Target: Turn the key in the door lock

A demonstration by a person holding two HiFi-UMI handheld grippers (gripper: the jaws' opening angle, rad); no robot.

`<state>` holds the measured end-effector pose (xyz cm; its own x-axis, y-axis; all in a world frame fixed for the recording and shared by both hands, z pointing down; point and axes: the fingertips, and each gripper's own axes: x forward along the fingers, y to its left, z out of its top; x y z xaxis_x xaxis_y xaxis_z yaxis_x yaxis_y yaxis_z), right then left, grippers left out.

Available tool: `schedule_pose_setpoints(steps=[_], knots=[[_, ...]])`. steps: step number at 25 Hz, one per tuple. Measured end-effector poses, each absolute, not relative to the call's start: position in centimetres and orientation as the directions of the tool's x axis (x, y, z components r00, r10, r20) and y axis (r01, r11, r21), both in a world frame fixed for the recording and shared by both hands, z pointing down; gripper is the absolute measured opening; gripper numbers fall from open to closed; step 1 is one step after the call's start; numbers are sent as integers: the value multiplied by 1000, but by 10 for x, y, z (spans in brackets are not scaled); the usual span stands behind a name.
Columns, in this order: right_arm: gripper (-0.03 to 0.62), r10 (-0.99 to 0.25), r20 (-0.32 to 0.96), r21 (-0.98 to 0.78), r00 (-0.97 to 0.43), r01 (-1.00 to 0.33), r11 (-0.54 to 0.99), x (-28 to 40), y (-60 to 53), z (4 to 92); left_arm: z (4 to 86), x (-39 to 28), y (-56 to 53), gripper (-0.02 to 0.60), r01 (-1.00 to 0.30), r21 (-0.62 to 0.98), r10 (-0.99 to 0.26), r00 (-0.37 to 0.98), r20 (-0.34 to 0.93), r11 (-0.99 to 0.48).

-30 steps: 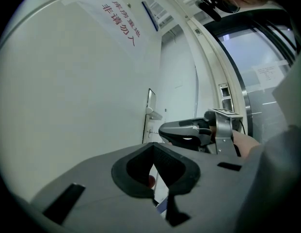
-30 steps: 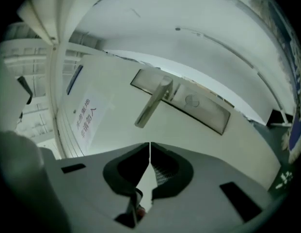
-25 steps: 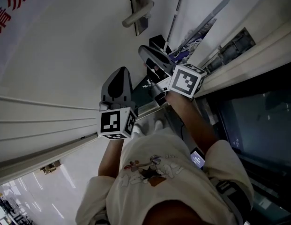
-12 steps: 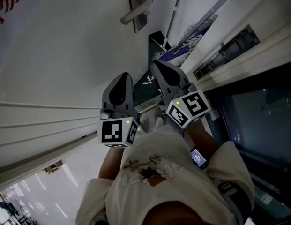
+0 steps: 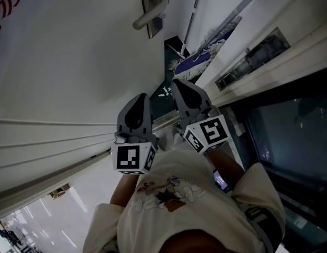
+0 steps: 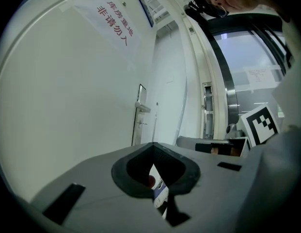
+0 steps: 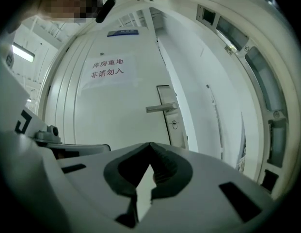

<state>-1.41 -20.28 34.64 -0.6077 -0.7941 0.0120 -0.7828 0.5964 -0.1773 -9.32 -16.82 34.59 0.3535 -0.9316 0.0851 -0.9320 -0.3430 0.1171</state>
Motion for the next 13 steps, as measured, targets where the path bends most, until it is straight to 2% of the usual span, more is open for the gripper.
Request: schedule_pose_setpoints(steps=[13], knots=[[6,-792,0,-157,-611,-782,604,-21,-196,342,346,-100,-165,3,-935,116,-934,345,94,-334]])
